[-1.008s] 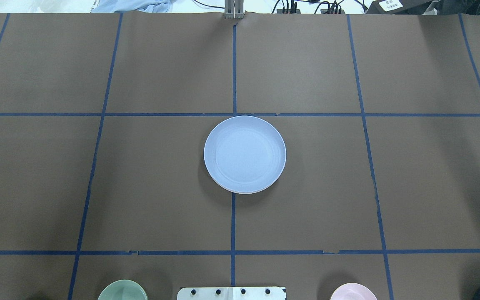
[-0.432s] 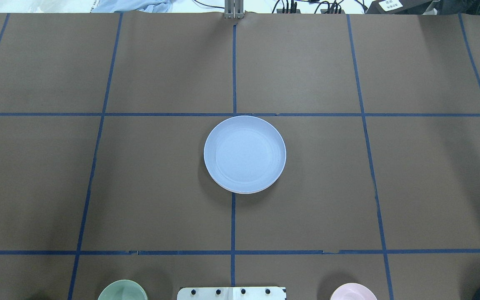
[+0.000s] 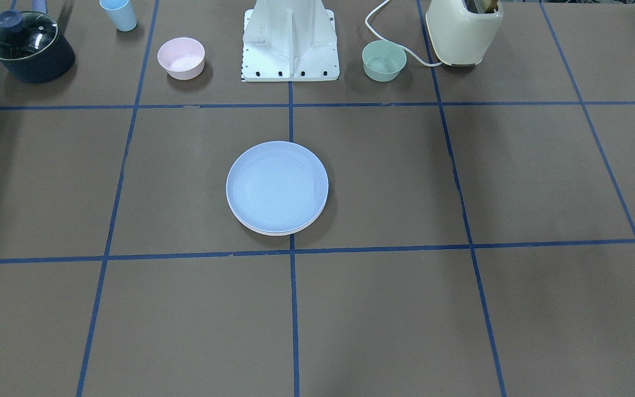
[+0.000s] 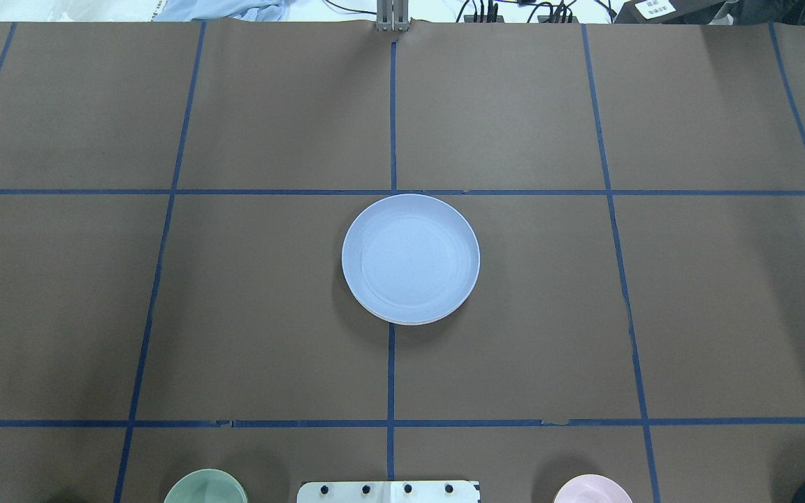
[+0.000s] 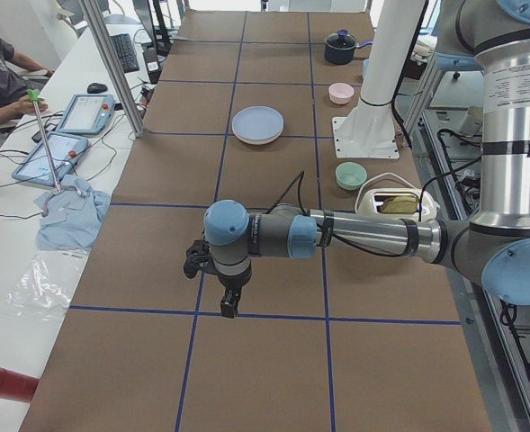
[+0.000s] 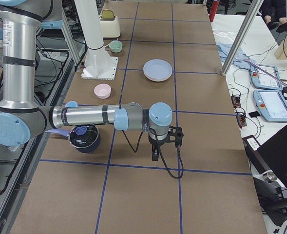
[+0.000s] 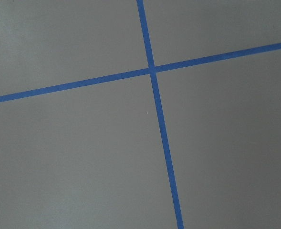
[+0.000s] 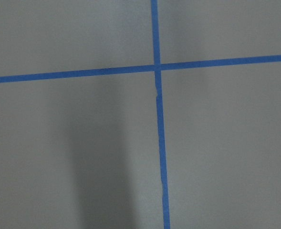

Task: Stack three plates with pink and blue

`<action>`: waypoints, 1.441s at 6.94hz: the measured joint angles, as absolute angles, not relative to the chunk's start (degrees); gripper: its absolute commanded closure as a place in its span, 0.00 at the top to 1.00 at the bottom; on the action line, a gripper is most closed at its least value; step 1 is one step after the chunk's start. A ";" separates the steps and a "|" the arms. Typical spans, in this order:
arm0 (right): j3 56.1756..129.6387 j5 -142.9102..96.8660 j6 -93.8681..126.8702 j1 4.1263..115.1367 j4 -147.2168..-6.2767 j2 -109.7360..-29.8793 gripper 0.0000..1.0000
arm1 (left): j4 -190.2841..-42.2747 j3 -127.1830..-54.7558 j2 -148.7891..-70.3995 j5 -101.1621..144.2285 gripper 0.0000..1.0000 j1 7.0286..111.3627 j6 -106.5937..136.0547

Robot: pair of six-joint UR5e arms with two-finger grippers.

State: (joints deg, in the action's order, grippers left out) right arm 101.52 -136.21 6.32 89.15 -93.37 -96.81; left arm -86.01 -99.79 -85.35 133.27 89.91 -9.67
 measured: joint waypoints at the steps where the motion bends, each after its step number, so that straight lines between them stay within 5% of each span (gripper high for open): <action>1: 101.34 -136.17 6.07 90.05 -93.35 -97.52 1.00 | -86.03 -99.77 -85.36 133.25 1.00 89.91 -9.67; 10: 100.99 -134.86 5.79 90.97 -93.25 -97.76 1.00 | -86.04 -99.81 -85.58 133.24 1.00 89.91 -9.76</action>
State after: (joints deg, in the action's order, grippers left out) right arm 100.99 -134.86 5.79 90.97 -93.25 -97.76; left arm -86.04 -99.81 -85.58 133.24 89.91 -9.76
